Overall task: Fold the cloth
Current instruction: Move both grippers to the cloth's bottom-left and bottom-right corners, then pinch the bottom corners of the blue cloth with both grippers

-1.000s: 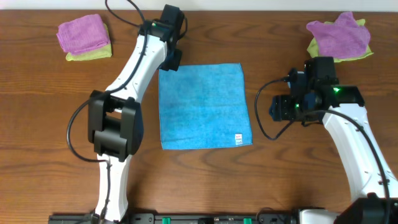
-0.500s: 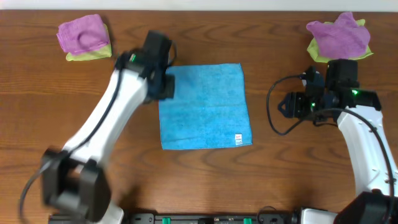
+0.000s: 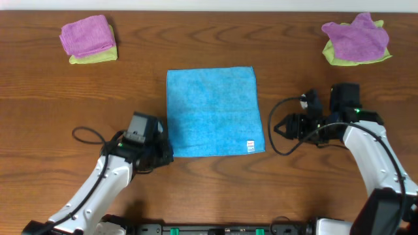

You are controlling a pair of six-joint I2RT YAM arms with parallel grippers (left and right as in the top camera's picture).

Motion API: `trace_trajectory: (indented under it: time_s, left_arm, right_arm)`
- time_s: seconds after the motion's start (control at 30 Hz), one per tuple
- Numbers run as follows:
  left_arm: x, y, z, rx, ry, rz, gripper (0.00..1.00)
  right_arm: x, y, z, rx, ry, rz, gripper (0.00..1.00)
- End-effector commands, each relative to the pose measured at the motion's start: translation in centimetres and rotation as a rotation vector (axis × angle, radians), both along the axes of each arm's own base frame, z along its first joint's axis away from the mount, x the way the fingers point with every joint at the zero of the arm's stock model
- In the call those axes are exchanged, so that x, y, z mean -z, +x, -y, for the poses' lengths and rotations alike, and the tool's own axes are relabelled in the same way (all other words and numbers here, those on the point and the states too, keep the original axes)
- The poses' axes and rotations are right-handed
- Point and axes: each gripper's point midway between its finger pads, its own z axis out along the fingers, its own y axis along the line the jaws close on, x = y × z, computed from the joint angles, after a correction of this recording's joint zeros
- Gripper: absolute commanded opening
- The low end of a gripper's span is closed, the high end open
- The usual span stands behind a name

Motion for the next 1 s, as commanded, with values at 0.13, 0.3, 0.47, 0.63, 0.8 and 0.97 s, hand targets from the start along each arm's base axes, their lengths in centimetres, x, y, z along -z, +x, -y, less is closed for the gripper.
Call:
trace_trajectory:
  time_s: [0.13,0.3,0.47,0.63,0.8,0.97]
  left_arm:
    - [0.2,0.2,0.1,-0.052,-0.113,0.008,0.23]
    - [0.3,1.1,-1.4,-0.090,-0.085,0.036,0.32]
    - [0.4,2.2,-2.7,-0.131,-0.094,0.072,0.43]
    - [0.5,3.6,-2.0,-0.124,-0.169,0.104,0.45]
    - [1.7,3.7,-1.0,-0.107,-0.232,0.063,0.45]
    - [2.4,3.4,-0.4,-0.095,-0.268,0.026,0.48]
  right_arm:
    - [1.2,-0.9,-1.4,-0.028,0.082,-0.053,0.64]
    - [1.2,-0.5,-1.4,-0.029,0.080,-0.037,0.67]
    - [1.3,-0.4,-1.5,-0.044,0.086,-0.029,0.71]
    - [1.8,-0.5,-2.3,-0.068,0.148,-0.045,0.71]
    - [3.0,-0.8,-3.1,-0.086,0.219,-0.094,0.65]
    - [4.1,-1.3,-3.3,-0.090,0.242,-0.141,0.65]
